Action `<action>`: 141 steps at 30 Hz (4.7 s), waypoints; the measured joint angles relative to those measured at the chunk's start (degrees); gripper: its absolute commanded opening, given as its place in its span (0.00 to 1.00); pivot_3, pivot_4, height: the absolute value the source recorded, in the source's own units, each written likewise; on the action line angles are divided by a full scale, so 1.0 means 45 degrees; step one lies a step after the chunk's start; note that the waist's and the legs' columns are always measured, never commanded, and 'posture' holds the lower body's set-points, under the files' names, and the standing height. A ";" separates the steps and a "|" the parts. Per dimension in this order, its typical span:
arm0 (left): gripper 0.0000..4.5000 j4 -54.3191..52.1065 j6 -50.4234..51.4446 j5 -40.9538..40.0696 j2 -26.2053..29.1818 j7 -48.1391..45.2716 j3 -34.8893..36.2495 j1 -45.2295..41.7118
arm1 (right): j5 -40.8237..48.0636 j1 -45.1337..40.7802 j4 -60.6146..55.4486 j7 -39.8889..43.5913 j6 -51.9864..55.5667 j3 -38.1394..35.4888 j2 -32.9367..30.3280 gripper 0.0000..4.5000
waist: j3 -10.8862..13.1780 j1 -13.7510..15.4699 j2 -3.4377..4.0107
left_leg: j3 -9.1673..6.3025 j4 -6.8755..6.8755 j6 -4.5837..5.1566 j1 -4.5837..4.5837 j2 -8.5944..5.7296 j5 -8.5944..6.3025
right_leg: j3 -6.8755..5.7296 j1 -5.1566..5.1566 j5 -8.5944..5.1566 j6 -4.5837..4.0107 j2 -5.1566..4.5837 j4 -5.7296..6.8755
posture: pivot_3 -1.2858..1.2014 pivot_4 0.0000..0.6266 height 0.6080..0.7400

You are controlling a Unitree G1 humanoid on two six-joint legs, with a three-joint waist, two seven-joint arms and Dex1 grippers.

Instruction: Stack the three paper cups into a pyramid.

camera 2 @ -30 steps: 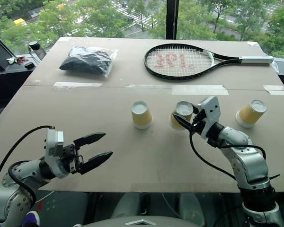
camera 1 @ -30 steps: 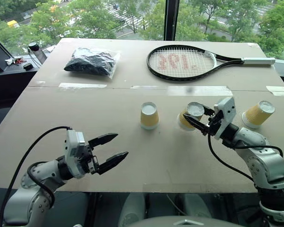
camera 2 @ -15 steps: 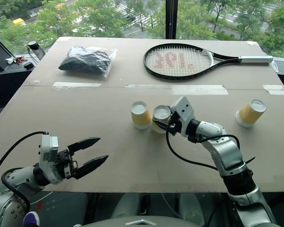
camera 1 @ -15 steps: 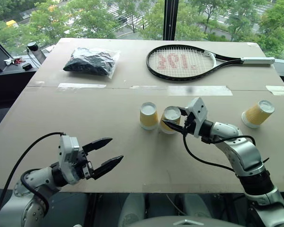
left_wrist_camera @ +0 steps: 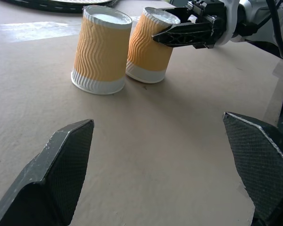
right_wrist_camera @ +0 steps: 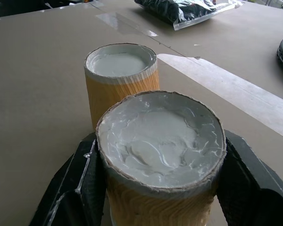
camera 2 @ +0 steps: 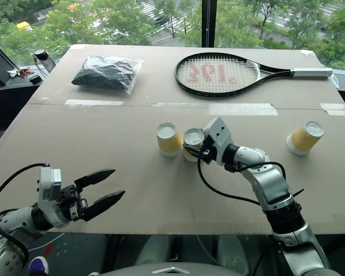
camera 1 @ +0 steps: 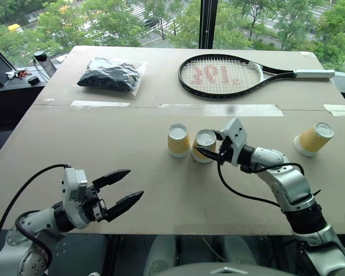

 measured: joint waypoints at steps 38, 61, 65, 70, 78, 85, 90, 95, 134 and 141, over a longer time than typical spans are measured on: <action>1.00 -0.0002 0.0873 -0.1016 0.0722 -0.1690 -0.1536 -0.2682 | -0.0169 0.1497 0.2040 -0.3982 0.0470 -0.7337 -0.3692 0.98 | 0.0014 0.0014 0.0020 | 0.0033 -0.0047 -0.0001 0.0004 -0.0011 0.0004 | 0.0026 -0.0011 0.0000 0.0001 0.0026 -0.0018 | 0.52 0.24 1.00; 1.00 -0.1342 0.1165 -0.2339 0.0444 -0.0894 -0.2017 -0.3693 | 0.1203 0.2104 0.1446 -0.4822 0.2325 -0.8947 -0.2728 0.98 | 0.0015 0.0033 0.0023 | 0.0034 -0.0047 -0.0003 0.0005 -0.0014 0.0005 | 0.0032 -0.0007 0.0000 0.0004 0.0067 -0.0014 | 0.52 0.24 1.00; 1.00 -0.1343 0.1168 -0.2357 0.0445 -0.0863 -0.2018 -0.3693 | 0.1125 0.2104 0.1759 -0.4782 0.2007 -0.8946 -0.2730 0.60 | 0.0015 0.0034 0.0024 | 0.0035 -0.0047 -0.0003 0.0005 -0.0014 0.0005 | 0.0033 -0.0007 0.0000 0.0004 0.0069 -0.0014 | 0.52 0.24 1.00; 1.00 -0.1348 0.1162 -0.2355 0.0284 -0.0539 -0.2013 -0.3606 | 0.1098 0.2441 0.1630 -0.3931 0.1048 -0.8811 -0.2962 0.47 | 0.0015 0.0038 0.0023 | 0.0035 -0.0047 -0.0003 0.0005 -0.0014 0.0005 | 0.0034 -0.0007 0.0000 0.0005 0.0068 -0.0016 | 0.52 0.24 1.00; 1.00 -0.0270 -0.1319 -0.1371 -0.1987 0.0383 -0.1048 -0.2979 | 0.3688 0.1075 -0.1201 -0.1718 0.2225 -0.7902 -0.3487 0.47 | 0.0026 0.0012 0.0040 | 0.0017 -0.0047 -0.0002 0.0013 0.0009 0.0004 | 0.0038 -0.0006 0.0001 0.0004 0.0067 -0.0011 | 0.52 0.24 1.00; 1.00 0.1816 -0.2225 -0.2079 -0.1679 -0.2054 0.1414 -0.1021 | 0.6775 -0.2733 -0.3232 -0.1170 0.5302 -0.5382 -0.3589 0.47 | 0.0054 0.0056 0.0040 | 0.0000 -0.0067 0.0001 -0.0012 -0.0007 0.0002 | 0.0039 -0.0044 0.0000 0.0000 0.0023 -0.0026 | 0.52 0.24 1.00; 1.00 0.2581 -0.1846 -0.2628 -0.1288 -0.2740 0.2094 -0.0776 | 0.7178 -0.4016 -0.3096 -0.1311 0.6166 -0.3879 -0.3076 0.47 | 0.0054 0.0091 0.0005 | -0.0006 -0.0064 0.0005 -0.0012 -0.0034 0.0001 | 0.0033 -0.0040 0.0001 0.0002 -0.0016 -0.0020 | 0.52 0.24 1.00; 1.00 0.2734 -0.1146 -0.3179 -0.0444 -0.3152 0.2567 -0.1028 | 0.6616 -0.5107 -0.2800 -0.1323 0.6001 -0.2638 -0.2554 0.47 | 0.0054 -0.0009 0.0003 | -0.0018 -0.0069 0.0003 -0.0008 -0.0027 0.0001 | 0.0024 -0.0046 0.0001 0.0001 -0.0007 -0.0013 | 0.52 0.24 1.00; 1.00 0.3027 -0.0790 -0.2963 -0.0187 -0.3838 0.2711 -0.1173 | 0.2879 -0.5017 -0.1738 -0.0125 0.5289 0.0406 -0.1713 1.00 | 0.0047 -0.0070 -0.0010 | -0.0005 -0.0096 0.0000 -0.0032 -0.0028 0.0002 | 0.0038 -0.0095 0.0002 0.0000 -0.0033 -0.0010 | 0.52 0.24 1.00; 1.00 0.2245 -0.0561 -0.2962 -0.0572 -0.2964 0.2376 -0.1013 | 0.3653 -0.4685 -0.2611 0.0953 0.5031 -0.1317 -0.2991 1.00 | 0.0045 0.0027 -0.0016 | -0.0014 -0.0099 0.0002 -0.0046 -0.0044 0.0001 | 0.0015 -0.0094 0.0002 0.0001 -0.0071 -0.0032 | 0.52 0.24 1.00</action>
